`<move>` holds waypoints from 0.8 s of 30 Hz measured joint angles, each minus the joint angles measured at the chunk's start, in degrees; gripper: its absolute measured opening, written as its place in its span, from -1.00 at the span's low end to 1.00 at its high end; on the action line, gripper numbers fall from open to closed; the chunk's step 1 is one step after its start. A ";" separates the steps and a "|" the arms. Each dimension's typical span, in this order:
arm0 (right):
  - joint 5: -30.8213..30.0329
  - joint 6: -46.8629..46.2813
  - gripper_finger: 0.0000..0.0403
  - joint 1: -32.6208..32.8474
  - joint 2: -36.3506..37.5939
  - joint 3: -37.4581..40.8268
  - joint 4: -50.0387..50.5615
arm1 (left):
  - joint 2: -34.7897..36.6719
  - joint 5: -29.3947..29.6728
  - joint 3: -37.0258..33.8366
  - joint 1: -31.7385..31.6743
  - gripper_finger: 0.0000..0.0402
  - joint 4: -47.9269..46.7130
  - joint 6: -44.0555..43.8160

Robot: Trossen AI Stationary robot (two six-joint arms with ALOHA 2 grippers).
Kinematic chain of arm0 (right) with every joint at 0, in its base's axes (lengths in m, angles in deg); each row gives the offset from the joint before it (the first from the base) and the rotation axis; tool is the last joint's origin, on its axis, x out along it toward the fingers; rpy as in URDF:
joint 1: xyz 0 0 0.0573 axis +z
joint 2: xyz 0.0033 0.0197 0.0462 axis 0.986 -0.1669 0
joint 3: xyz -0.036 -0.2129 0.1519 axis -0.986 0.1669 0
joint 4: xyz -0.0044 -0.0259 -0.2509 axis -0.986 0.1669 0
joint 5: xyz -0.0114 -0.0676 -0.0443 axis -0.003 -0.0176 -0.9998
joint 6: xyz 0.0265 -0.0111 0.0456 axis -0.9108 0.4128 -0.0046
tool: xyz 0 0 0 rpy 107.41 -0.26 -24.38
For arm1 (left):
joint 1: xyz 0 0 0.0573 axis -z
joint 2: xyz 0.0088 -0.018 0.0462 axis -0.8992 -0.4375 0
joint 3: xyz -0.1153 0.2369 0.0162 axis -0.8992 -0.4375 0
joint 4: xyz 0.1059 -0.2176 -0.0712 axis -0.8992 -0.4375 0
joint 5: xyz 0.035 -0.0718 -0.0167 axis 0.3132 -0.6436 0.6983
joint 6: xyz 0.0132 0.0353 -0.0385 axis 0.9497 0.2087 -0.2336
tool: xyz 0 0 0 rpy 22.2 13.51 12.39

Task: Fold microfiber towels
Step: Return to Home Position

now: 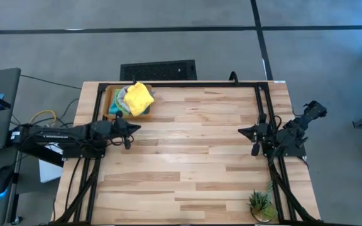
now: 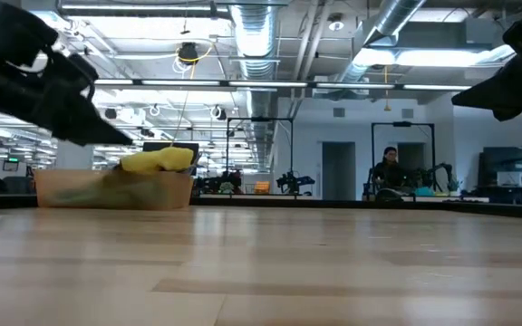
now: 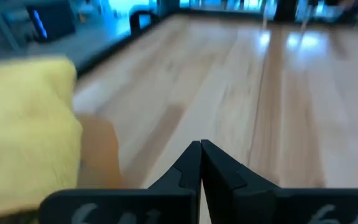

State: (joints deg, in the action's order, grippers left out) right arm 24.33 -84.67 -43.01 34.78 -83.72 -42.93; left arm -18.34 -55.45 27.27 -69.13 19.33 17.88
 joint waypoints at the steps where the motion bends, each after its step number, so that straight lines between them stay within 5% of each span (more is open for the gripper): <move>1: 0.00 0.03 -0.85 0.00 0.00 0.00 0.00 | 1.99 0.02 0.00 0.00 -1.00 0.00 -0.02; 12: 0.02 -0.41 -0.85 0.00 0.00 0.00 1.25 | 21.81 0.15 -0.07 -3.75 -1.00 0.16 -0.07; 24: -0.06 -0.43 -0.84 -0.02 0.04 -0.02 1.24 | 21.66 1.45 -0.09 -9.20 -1.00 0.36 -0.10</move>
State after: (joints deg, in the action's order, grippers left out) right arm 24.28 -85.10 -43.03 34.83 -83.74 -41.69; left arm 3.32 -54.00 27.18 -78.34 19.69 17.78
